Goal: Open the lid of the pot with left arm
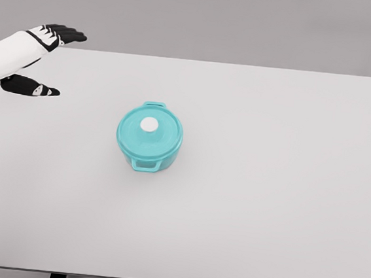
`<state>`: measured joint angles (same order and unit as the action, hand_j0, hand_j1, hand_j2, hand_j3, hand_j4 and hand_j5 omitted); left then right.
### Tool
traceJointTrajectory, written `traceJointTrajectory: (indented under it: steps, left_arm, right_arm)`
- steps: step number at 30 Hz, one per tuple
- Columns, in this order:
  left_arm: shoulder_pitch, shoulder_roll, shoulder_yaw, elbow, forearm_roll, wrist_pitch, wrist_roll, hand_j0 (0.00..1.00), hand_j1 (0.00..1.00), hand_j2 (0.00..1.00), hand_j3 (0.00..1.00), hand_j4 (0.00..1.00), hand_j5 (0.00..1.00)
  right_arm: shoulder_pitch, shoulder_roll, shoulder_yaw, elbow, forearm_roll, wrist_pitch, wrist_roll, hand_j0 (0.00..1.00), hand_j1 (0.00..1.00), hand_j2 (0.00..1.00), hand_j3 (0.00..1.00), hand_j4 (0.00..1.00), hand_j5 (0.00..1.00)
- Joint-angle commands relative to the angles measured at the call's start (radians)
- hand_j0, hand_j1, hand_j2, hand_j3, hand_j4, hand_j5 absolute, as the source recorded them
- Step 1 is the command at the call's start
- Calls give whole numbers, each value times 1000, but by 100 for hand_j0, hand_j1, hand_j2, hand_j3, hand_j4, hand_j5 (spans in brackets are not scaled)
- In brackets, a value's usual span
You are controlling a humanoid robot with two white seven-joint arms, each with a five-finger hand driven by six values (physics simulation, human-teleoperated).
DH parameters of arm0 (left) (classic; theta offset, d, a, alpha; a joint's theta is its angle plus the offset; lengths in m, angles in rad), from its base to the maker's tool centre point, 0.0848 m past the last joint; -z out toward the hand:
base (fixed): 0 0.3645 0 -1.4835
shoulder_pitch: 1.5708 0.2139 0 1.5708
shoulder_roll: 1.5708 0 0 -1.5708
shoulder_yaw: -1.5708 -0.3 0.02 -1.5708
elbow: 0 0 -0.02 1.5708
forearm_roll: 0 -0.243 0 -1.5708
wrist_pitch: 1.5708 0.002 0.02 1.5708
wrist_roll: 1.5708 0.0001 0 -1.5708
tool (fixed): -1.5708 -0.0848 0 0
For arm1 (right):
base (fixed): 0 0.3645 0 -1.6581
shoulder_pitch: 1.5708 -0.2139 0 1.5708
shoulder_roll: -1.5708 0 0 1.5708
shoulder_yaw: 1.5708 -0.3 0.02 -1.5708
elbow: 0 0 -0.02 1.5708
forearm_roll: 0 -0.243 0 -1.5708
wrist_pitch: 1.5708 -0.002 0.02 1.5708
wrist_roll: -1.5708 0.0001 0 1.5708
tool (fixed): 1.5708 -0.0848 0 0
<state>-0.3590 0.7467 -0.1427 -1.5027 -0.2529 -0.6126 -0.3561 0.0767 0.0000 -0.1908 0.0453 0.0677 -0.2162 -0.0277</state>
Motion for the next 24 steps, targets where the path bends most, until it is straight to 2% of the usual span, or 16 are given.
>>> traceJointTrajectory:
  steps: [1, 4, 6, 8, 9, 14, 15, 16, 18, 19, 20, 22, 23, 24]
  left_arm:
    - [0, -4, 0, -1, 3, 2, 0, 100, 100, 100, 100, 100, 100]
    - [0, -4, -3, -2, -2, 2, -7, 100, 100, 100, 100, 100, 100]
    - [-2, -17, -5, -14, -54, 2, -72, 100, 100, 100, 100, 100, 100]
    - [-14, -63, 3, -14, -193, 2, -103, 100, 100, 100, 100, 100, 100]
    - [-15, -64, 3, -16, -209, 2, -103, 100, 100, 100, 100, 100, 100]
    - [-15, -55, -4, -4, -203, 2, -101, 100, 100, 100, 100, 100, 100]
    - [-23, -40, -8, -2, -203, 2, -96, 100, 100, 100, 100, 100, 100]
    - [-58, 5, -20, 2, -213, 2, -101, 100, 100, 100, 100, 100, 100]
    - [-126, 75, -110, 13, -213, 2, -101, 100, 100, 100, 100, 100, 100]
    - [-192, 91, -190, 13, -216, 2, -103, 100, 100, 100, 100, 100, 100]
    - [-224, 91, -245, 12, -226, 2, -103, 100, 100, 100, 100, 100, 100]
    - [-252, 65, -322, 12, -243, 2, -110, 100, 100, 100, 100, 100, 100]
    - [-255, 37, -336, 12, -265, 2, -142, 100, 100, 100, 100, 100, 100]
    - [-253, 2, -339, 10, -284, 2, -221, 100, 100, 100, 100, 100, 100]
  right_arm:
    - [0, 0, -10, -1, -2, 0, 0, 100, 100, 100, 100, 100, 100]
    - [3, 0, 1, 8, 1, 0, 2, 100, 100, 100, 100, 100, 100]
    - [0, 0, -9, -1, 1, 0, 2, 100, 100, 100, 100, 100, 100]
    - [0, 0, -1, 7, 1, 0, 2, 100, 100, 100, 100, 100, 100]
    - [0, 0, -1, 7, 1, 0, 2, 100, 100, 100, 100, 100, 100]
    - [0, 0, -1, 4, 1, 0, 2, 100, 100, 100, 100, 100, 100]
    - [0, 0, -1, 4, 1, 0, 2, 100, 100, 100, 100, 100, 100]
    - [0, 0, -1, 4, 1, 0, 2, 100, 100, 100, 100, 100, 100]
    - [0, 0, -1, 4, 1, 0, 2, 100, 100, 100, 100, 100, 100]
    - [0, 0, -1, 4, 1, 0, 2, 100, 100, 100, 100, 100, 100]
    - [0, 0, -1, 4, 1, 0, 2, 100, 100, 100, 100, 100, 100]
    - [0, 0, -1, 4, 1, 0, 2, 100, 100, 100, 100, 100, 100]
    - [0, 0, -1, 4, 1, 0, 2, 100, 100, 100, 100, 100, 100]
    - [0, 0, -1, 4, 1, 0, 2, 100, 100, 100, 100, 100, 100]
